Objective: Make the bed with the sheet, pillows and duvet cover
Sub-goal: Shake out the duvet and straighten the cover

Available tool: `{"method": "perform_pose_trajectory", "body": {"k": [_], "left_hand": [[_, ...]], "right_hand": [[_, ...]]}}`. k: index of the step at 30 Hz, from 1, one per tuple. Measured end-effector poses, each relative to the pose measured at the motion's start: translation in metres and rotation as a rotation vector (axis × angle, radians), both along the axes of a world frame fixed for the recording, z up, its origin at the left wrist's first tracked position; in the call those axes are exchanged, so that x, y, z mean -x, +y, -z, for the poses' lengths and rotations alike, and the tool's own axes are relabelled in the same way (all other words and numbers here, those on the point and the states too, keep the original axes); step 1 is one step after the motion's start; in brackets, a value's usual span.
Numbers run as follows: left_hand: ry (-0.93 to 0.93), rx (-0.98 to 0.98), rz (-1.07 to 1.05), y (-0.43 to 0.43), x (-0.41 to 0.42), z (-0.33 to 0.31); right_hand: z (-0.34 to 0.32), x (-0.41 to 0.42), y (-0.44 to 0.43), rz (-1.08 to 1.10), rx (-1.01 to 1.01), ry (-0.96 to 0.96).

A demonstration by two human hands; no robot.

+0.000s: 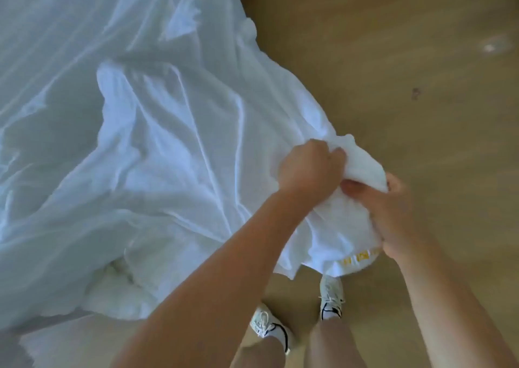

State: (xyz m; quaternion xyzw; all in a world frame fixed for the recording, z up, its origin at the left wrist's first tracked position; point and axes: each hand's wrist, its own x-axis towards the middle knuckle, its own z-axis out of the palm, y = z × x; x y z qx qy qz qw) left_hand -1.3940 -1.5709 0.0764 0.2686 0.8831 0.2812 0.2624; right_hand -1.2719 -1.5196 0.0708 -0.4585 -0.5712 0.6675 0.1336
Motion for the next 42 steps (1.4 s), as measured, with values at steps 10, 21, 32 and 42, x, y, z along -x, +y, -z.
{"method": "perform_pose_trajectory", "body": {"k": [10,21,32,42], "left_hand": [[-0.278,0.414,0.043,-0.030,-0.099,0.137],[0.309,0.411,-0.277,-0.058,0.032,0.113],[0.559,0.118,0.040,-0.071,0.162,0.115],[0.254,-0.230,0.213,-0.089,0.192,0.071]], "right_hand": [[0.165,-0.123,0.025,-0.105,0.033,-0.691],[0.164,-0.043,0.036,-0.587,-0.198,-0.711],[0.129,0.169,-0.009,-0.546,-0.484,-0.430],[0.111,0.225,-0.013,-0.573,-0.787,-0.507]]}}
